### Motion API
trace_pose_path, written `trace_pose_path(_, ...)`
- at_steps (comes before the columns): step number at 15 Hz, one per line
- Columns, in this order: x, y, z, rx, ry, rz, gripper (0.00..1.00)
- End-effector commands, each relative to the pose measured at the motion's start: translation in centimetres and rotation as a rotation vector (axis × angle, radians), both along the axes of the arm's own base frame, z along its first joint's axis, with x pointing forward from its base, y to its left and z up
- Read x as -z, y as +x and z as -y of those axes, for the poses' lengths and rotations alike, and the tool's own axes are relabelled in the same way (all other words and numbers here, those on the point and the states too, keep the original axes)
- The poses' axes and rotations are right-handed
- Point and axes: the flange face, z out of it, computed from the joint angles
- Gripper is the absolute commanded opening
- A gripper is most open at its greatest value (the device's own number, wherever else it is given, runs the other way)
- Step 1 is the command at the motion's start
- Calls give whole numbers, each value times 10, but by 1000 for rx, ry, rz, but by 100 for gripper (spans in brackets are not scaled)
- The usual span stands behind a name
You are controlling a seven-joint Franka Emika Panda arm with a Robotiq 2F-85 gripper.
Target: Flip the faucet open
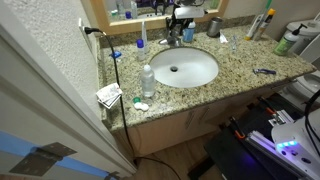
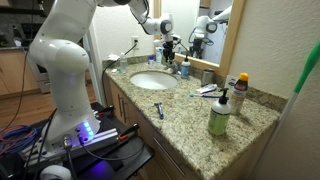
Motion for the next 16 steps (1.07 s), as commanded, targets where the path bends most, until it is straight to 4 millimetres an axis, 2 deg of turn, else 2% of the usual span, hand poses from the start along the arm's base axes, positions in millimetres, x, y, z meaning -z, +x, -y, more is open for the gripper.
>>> trace_pose_path(1, -2, 0, 0, 4, -7, 13, 31)
trace_pose_path(5, -21, -7, -2, 5, 13, 47, 4)
trace_pose_path(6, -31, -9, -3, 10, 23, 72, 7)
trace_pose_path(9, -59, -12, -1, 42, 81, 161, 7)
trace_pose_path(11, -82, -11, 6, 81, 118, 236, 7)
trace_pose_path(12, -90, -14, 19, 101, 137, 269, 7)
trace_pose_path(16, -104, -20, 26, 159, 193, 361, 7)
